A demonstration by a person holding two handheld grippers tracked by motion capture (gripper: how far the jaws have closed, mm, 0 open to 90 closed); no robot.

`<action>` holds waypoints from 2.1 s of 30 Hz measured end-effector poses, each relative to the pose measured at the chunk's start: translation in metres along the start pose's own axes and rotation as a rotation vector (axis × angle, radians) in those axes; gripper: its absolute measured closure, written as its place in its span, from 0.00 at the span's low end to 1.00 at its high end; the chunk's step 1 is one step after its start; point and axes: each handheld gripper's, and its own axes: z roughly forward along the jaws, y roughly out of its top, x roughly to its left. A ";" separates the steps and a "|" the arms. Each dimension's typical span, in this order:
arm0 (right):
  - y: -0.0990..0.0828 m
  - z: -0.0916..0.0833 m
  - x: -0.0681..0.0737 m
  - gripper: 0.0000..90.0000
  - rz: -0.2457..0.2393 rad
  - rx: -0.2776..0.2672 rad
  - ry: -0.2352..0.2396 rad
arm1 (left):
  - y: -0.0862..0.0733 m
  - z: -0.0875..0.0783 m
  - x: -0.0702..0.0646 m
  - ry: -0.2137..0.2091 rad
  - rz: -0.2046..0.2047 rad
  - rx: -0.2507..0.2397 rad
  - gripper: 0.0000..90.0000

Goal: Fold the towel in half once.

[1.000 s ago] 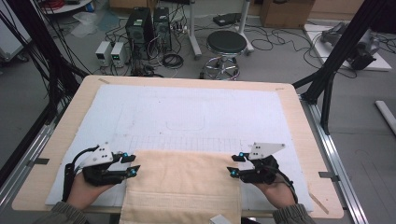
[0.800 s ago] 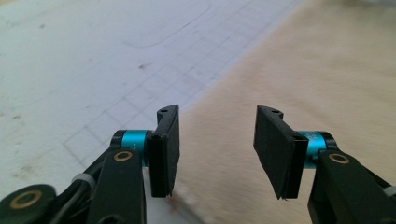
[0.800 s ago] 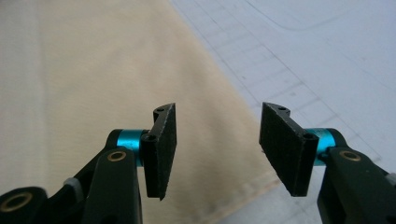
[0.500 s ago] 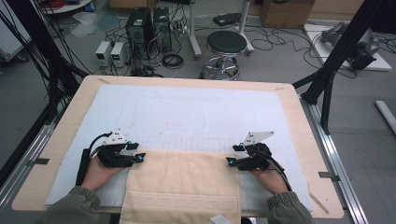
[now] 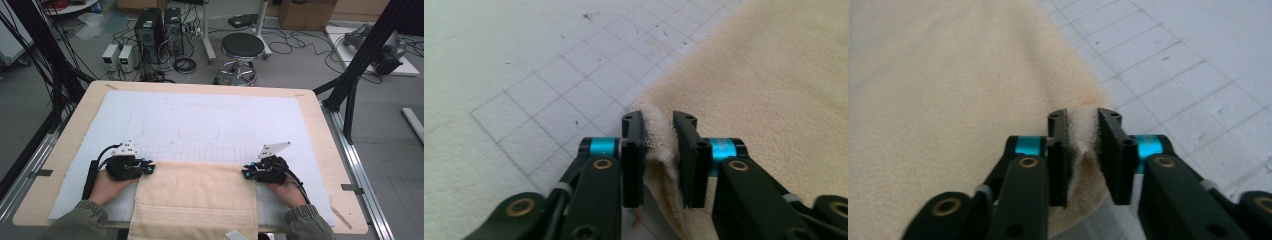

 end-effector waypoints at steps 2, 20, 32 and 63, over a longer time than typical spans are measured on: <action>0.001 0.000 0.001 0.90 -0.009 0.004 0.002 | 0.001 -0.001 0.000 0.003 0.012 0.007 0.89; 0.075 -0.004 -0.064 0.93 0.033 -0.095 -0.180 | 0.087 0.008 0.053 0.250 -0.081 -0.136 0.92; 0.117 -0.023 -0.099 0.72 0.073 -0.169 -0.271 | 0.141 0.007 0.077 0.314 -0.057 -0.148 0.77; 0.040 -0.042 -0.008 0.25 -0.042 -0.144 -0.162 | 0.030 -0.019 0.009 0.080 0.022 -0.183 0.46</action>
